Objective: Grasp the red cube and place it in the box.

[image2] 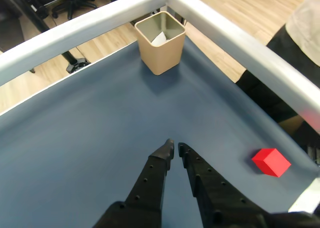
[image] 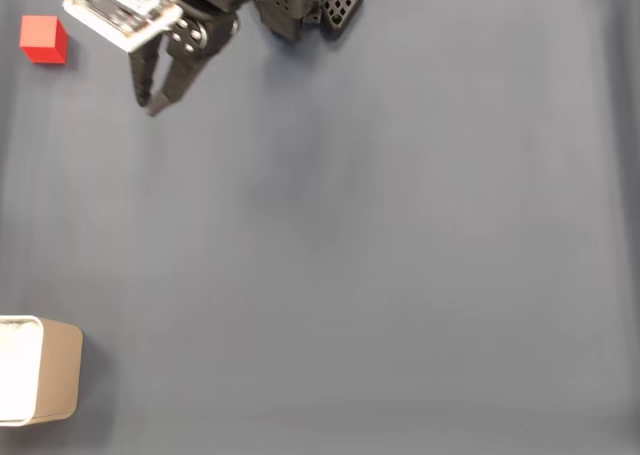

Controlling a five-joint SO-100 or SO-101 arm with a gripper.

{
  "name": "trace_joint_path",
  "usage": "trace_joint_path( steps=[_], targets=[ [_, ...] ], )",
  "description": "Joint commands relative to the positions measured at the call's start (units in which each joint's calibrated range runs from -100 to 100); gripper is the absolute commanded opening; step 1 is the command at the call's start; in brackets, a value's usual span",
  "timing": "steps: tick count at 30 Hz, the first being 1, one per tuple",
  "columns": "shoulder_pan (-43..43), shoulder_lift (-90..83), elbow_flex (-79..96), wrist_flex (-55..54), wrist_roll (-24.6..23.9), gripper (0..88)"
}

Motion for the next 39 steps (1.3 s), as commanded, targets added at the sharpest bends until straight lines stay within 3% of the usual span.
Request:
trace_joint_path(
  steps=[1, 32, 39],
  targets=[
    [3.6, 0.7, -3.6, 0.4, -0.2, 0.0],
    [31.0, 2.9, -3.6, 4.9, -1.3, 0.0],
    [36.4, 4.2, -4.1, 4.9, -1.9, 6.4]
  ],
)
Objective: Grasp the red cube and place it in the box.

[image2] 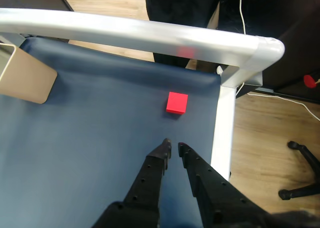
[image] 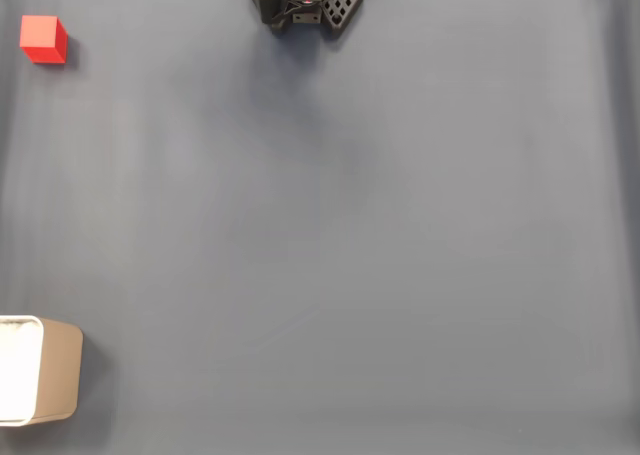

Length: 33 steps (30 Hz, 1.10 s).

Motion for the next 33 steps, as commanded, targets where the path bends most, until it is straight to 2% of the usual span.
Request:
trace_joint_path(
  steps=[1, 14, 25, 33],
  targets=[
    [3.1, 0.7, -3.4, 0.1, -0.5, 7.5],
    [6.2, 3.3, -3.6, -1.9, -3.0, 23.0],
    [5.5, 7.3, -3.5, -4.4, -4.1, 31.7],
    [5.3, 11.0, -2.3, -10.7, -4.1, 35.5]
  ],
)
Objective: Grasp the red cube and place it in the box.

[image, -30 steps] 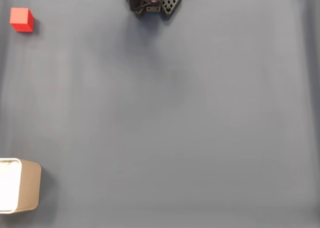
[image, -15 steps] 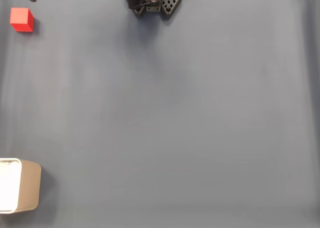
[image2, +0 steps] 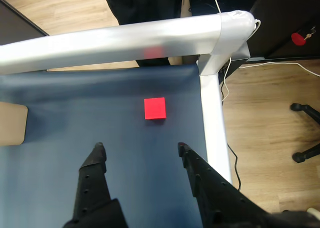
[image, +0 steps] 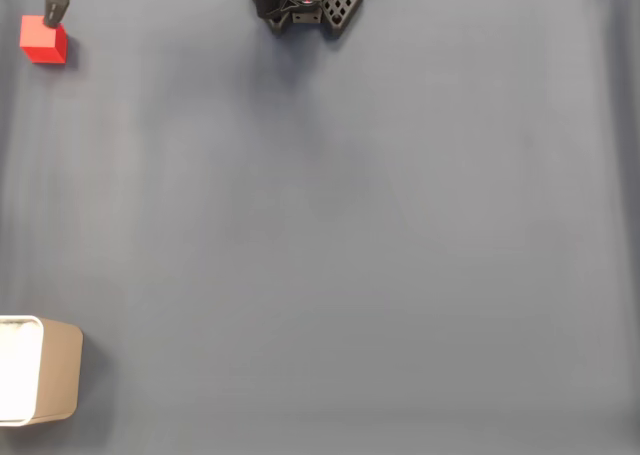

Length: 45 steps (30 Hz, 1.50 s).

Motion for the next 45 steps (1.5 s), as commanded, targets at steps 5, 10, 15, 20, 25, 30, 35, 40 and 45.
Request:
trace_joint_path(
  steps=[5, 10, 15, 20, 25, 30, 35, 40, 45],
  targets=[
    [-0.3, 2.7, -0.3, -6.7, -0.2, 35.9],
    [-0.1, 5.6, 0.5, -10.1, 0.1, 35.8],
    [-0.1, 6.8, 3.8, -15.3, 0.7, 35.9],
    [0.3, 7.0, 10.1, -21.9, 1.6, 36.4],
    [0.7, 8.9, 12.2, -24.5, 1.5, 36.4],
    [0.8, 10.8, 12.4, -25.8, 1.3, 36.4],
    [0.8, 12.4, 14.0, -28.7, 1.5, 36.4],
    [0.7, 14.5, 14.5, -31.3, 1.6, 36.5],
    [0.4, 16.9, 14.5, -33.4, 1.6, 36.5]
  ],
)
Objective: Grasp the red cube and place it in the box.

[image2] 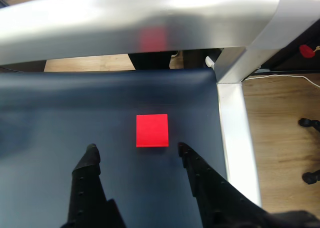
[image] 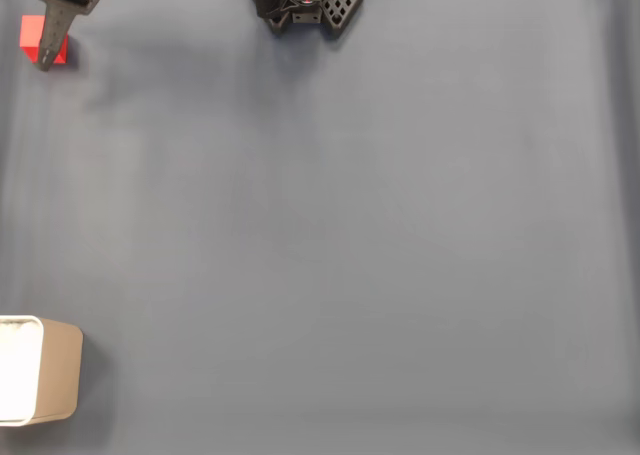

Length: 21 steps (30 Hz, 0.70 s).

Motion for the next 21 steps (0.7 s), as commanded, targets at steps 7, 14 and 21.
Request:
trace_joint_path(
  steps=[7, 14, 21],
  targets=[
    [-0.4, 2.3, -0.7, -3.8, 0.3, 36.5],
    [-0.8, 4.7, -1.4, -5.6, 0.3, 36.5],
    [-1.2, 6.5, -2.3, -6.5, 0.2, 36.6]
  ],
)
